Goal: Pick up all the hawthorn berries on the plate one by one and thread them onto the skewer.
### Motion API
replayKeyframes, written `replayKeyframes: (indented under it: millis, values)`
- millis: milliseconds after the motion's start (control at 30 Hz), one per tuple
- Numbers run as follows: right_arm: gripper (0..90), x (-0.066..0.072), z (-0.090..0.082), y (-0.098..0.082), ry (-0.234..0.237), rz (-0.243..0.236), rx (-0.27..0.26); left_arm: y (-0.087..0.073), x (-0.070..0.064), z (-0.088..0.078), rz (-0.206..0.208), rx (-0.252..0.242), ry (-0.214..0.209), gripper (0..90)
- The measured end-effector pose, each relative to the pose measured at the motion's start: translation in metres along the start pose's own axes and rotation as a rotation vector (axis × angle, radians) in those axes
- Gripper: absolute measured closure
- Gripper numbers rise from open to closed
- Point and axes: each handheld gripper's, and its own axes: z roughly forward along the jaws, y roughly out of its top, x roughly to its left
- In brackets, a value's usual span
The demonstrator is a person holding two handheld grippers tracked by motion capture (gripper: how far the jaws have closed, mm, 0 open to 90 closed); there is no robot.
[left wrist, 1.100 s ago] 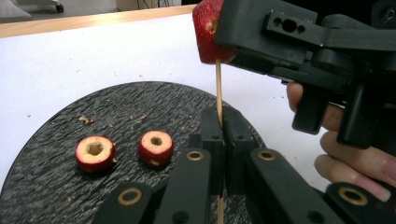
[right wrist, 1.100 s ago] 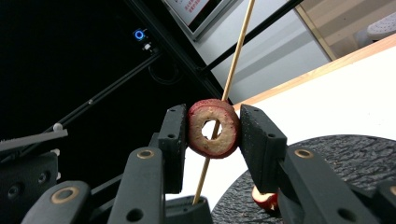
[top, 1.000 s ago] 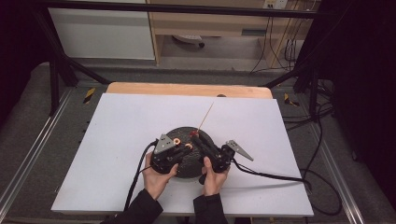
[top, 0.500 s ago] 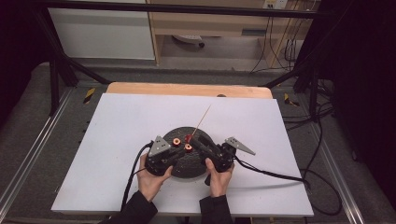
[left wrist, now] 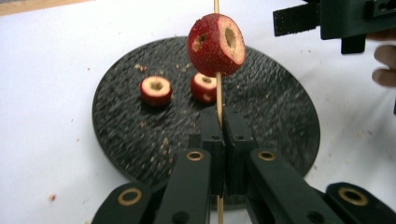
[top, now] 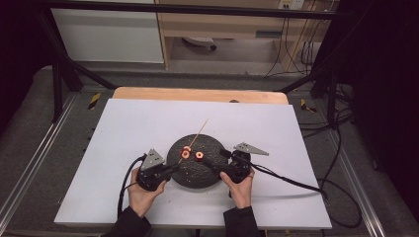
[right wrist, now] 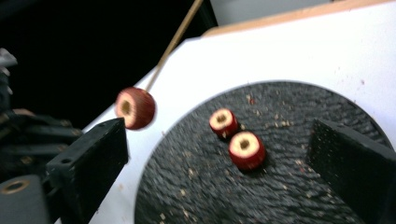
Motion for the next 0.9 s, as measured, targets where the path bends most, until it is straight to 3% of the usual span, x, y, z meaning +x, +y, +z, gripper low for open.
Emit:
replayKeyframes:
  millis: [100,267,367,767,900]
  values:
    - [3.5,-0.004,0.000,0.002,-0.023,-0.044,0.073,-0.008,0.006,-0.008,0.006,0.013,-0.007,87.7]
    - [3.3,-0.009,-0.001,0.006,-0.039,-0.108,0.147,-0.020,0.016,-0.019,0.000,0.023,-0.003,87.6]
    - [2.8,-0.009,0.000,0.009,-0.082,-0.151,0.212,-0.026,0.021,-0.026,-0.004,0.024,-0.001,87.7]
    - [5.3,0.005,0.025,0.038,-0.134,-0.298,0.389,-0.038,0.033,-0.038,-0.013,0.026,-0.014,87.7]
    - [7.7,0.007,0.035,0.048,-0.131,-0.320,0.457,-0.043,0.036,-0.040,-0.012,0.036,-0.014,87.7]
